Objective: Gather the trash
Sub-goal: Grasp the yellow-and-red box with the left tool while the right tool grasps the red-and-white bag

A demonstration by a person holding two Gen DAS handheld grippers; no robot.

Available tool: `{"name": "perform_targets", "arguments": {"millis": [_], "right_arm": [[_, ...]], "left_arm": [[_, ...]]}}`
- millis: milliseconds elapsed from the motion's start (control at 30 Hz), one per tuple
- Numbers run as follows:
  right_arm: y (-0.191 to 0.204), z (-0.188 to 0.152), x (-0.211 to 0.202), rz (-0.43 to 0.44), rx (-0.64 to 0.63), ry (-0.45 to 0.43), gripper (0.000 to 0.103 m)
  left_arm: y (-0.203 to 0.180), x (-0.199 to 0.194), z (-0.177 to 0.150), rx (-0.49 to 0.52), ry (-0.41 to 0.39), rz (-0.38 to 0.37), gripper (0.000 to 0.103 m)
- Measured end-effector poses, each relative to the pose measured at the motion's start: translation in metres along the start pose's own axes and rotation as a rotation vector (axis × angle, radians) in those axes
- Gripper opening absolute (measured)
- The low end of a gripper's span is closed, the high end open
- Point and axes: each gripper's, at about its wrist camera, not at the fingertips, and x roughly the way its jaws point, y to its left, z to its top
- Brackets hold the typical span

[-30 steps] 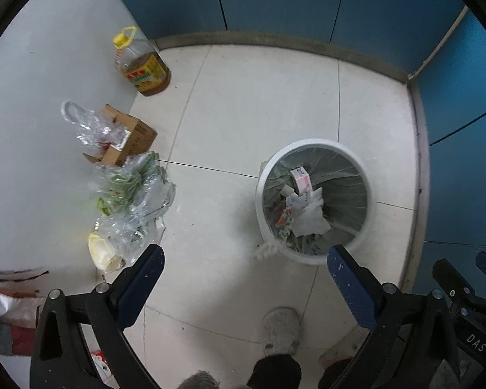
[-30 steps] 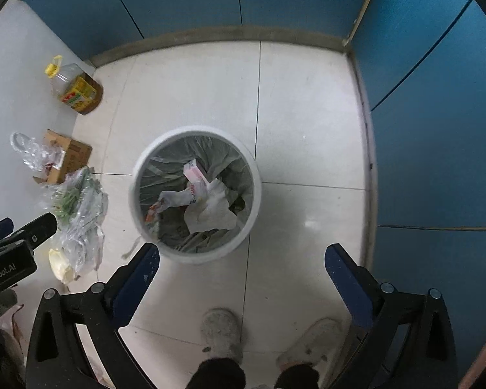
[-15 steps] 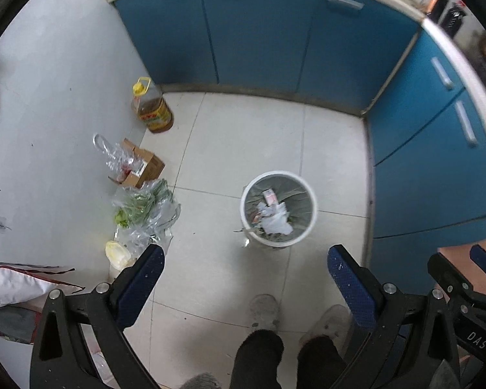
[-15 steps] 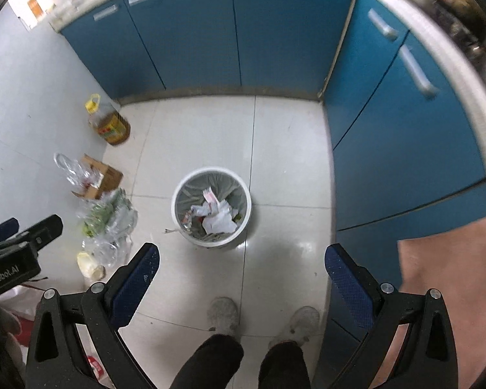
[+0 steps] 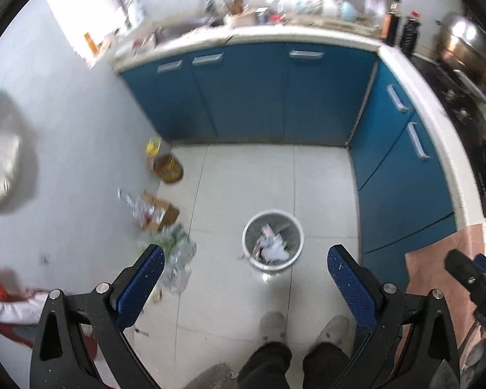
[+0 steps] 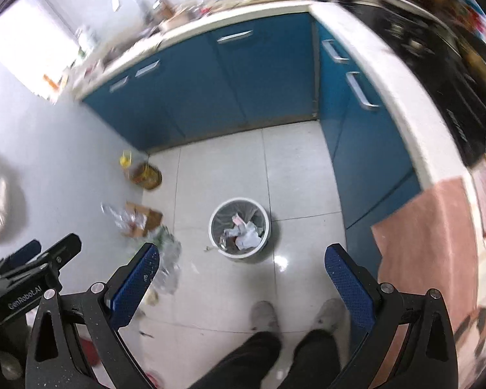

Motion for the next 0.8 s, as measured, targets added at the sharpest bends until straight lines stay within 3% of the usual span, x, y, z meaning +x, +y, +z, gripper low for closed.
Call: {"name": "perform_targets", "arguments": {"millis": [133, 267, 533, 700, 733, 800], "right_arm": [[-0.069, 0.009, -0.033, -0.051, 0.134, -0.061, 0.103], [-0.169, 0.012, -0.069, -0.14, 0.324, -0.104, 0.103], [-0.393, -0.004, -0.114, -0.341, 0.637, -0.114, 0.103], [-0.506, -0.003, -0.116, -0.343, 0.727, -0.083, 0.103], [-0.522, -0.002, -0.115, -0.333, 0.741, -0.078, 0.103], [-0.55, 0.003, -0.109, -0.276, 0.754, -0.089, 0.103]], "left_arm": [[-0.063, -0.016, 0.017, 0.068, -0.029, -0.056, 0.103], [-0.157, -0.021, 0.03, 0.181, 0.006, -0.151, 0.103], [-0.382, 0.001, 0.012, 0.38, 0.247, -0.354, 0.103], [-0.478, 0.033, -0.014, 0.391, 0.428, -0.395, 0.102], [-0.488, 0.036, -0.019, 0.384, 0.444, -0.395, 0.1], [-0.501, 0.046, -0.022, 0.362, 0.467, -0.379, 0.075]]}}
